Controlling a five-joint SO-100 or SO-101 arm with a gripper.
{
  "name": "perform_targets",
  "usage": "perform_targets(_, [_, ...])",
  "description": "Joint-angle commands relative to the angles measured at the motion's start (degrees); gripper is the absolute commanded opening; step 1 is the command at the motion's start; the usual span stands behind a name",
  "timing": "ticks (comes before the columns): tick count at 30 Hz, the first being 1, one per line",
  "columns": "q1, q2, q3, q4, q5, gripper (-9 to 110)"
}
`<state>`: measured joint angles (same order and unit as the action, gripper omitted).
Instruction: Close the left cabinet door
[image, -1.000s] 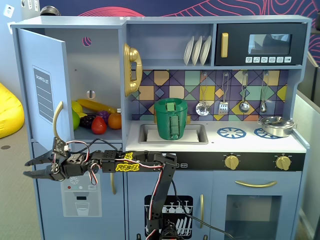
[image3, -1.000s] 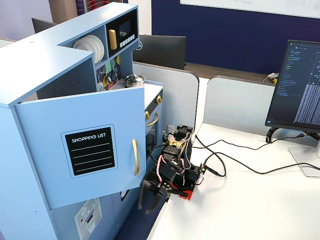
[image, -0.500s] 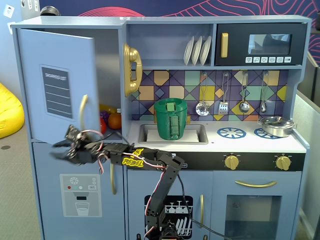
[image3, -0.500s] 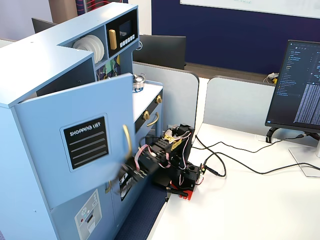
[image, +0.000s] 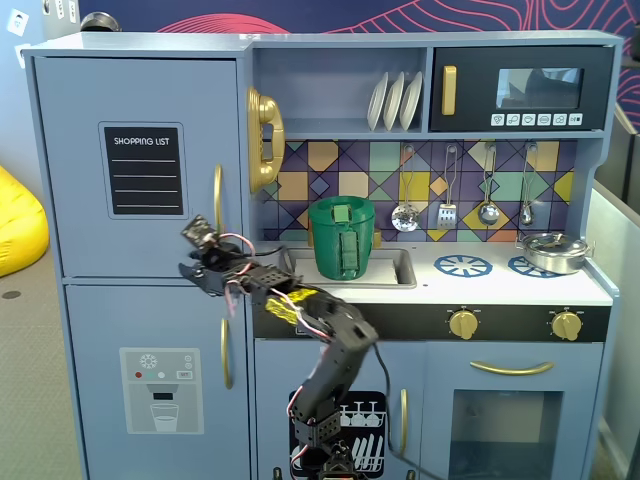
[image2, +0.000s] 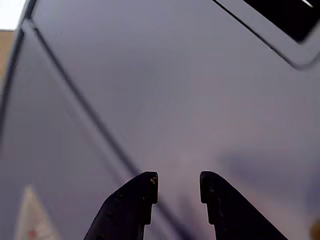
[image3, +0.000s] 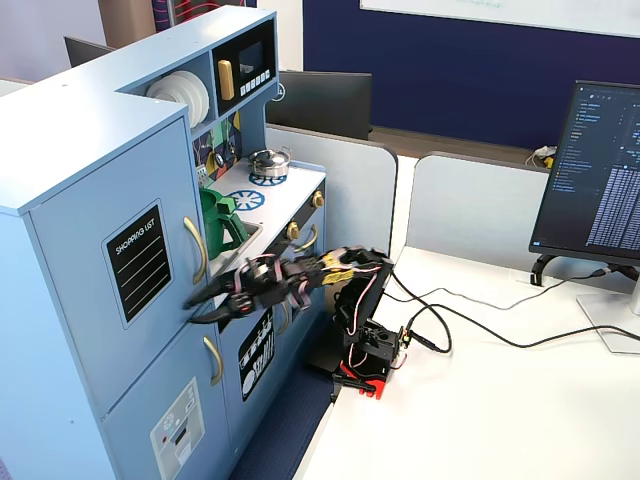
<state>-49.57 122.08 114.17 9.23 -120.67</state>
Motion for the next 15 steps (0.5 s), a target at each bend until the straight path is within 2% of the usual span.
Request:
perform_targets(1, [-3.34,16.00,8.17,11.60,4.75,0])
perform_targets(4, [3.25,27.42,19.51,21.01,6.33,0])
perform_targets(9, [23.91,45.00,37.71,38.41,11.43,0])
perform_targets(12, [35.77,50.10,45.53,47.64,15.64,0])
perform_targets(15, [42.98,51.68,49.75,54.76,21.71,0])
